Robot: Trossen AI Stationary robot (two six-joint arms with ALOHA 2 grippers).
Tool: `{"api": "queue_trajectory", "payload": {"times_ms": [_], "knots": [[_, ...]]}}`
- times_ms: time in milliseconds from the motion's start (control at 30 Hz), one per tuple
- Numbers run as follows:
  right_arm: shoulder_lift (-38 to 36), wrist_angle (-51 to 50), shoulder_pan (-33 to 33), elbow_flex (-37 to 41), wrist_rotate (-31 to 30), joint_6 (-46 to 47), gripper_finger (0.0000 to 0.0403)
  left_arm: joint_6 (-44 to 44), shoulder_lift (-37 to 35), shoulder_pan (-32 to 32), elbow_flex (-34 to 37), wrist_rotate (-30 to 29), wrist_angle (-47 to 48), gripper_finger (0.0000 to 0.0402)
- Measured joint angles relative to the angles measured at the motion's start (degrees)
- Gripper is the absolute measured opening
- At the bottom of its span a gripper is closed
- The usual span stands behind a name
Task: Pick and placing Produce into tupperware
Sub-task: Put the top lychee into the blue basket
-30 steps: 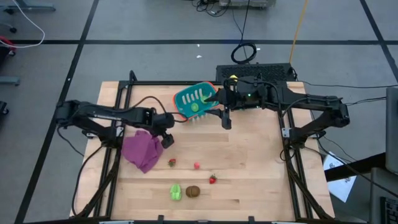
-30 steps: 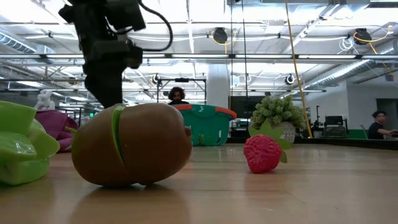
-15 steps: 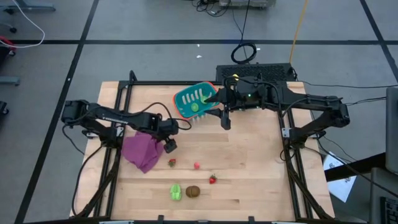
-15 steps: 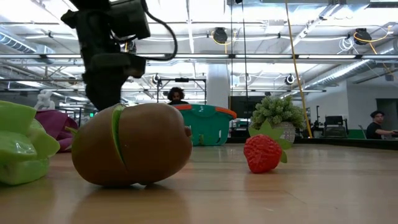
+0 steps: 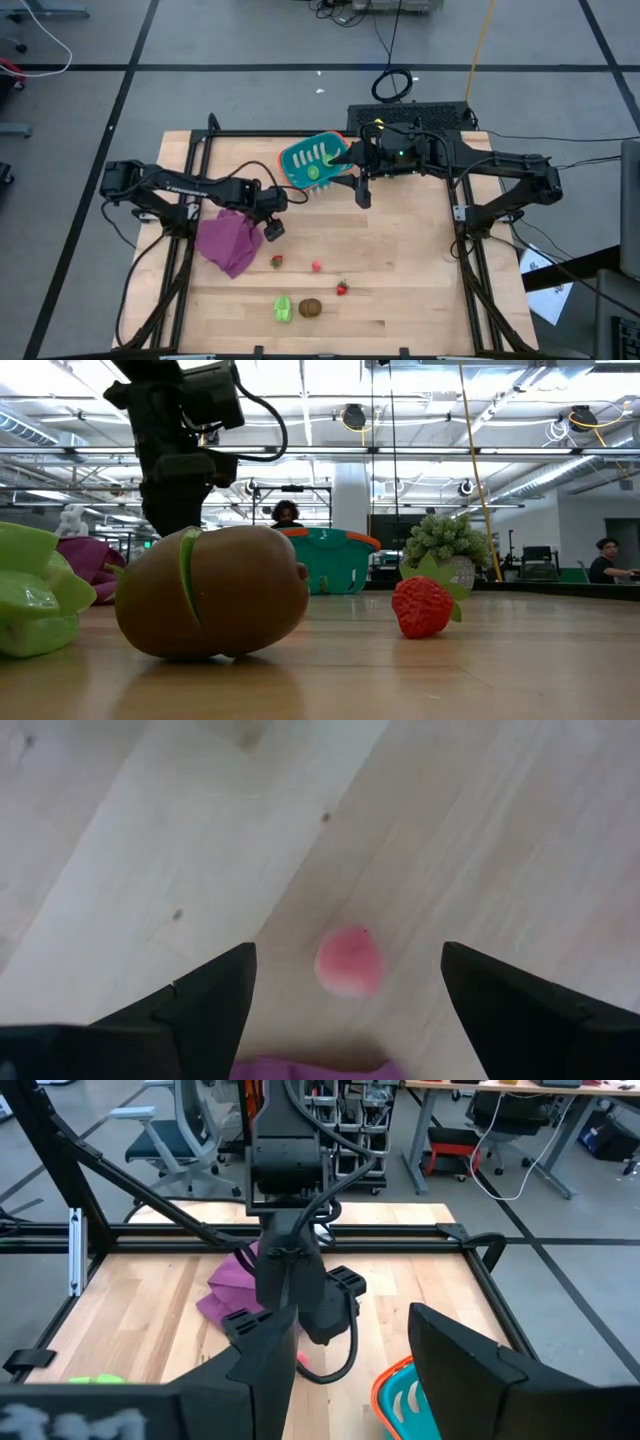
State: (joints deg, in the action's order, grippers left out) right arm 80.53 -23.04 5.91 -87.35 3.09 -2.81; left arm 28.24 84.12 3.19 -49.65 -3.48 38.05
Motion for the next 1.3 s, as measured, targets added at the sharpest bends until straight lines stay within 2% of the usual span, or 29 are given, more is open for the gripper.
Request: {"api": "queue_trajectory", "payload": {"times_ms": [233,733,1300], "knots": [[0.0,-0.01,0.0,0.0,0.0,-0.02,0.0183,-0.08,0.64,0.27,0.0,0.15,-0.33,0.0324],[0.0,-0.38,-0.02,0.0,0.0,-0.09,0.0183,-0.75,9.45,0.27,0.04,2.47,-1.79,0.0324],[0.0,-0.4,-0.02,0.0,0.0,-1.05,0.0183,-1.54,10.16,0.27,-0.04,2.99,-2.2,0.0323]]}}
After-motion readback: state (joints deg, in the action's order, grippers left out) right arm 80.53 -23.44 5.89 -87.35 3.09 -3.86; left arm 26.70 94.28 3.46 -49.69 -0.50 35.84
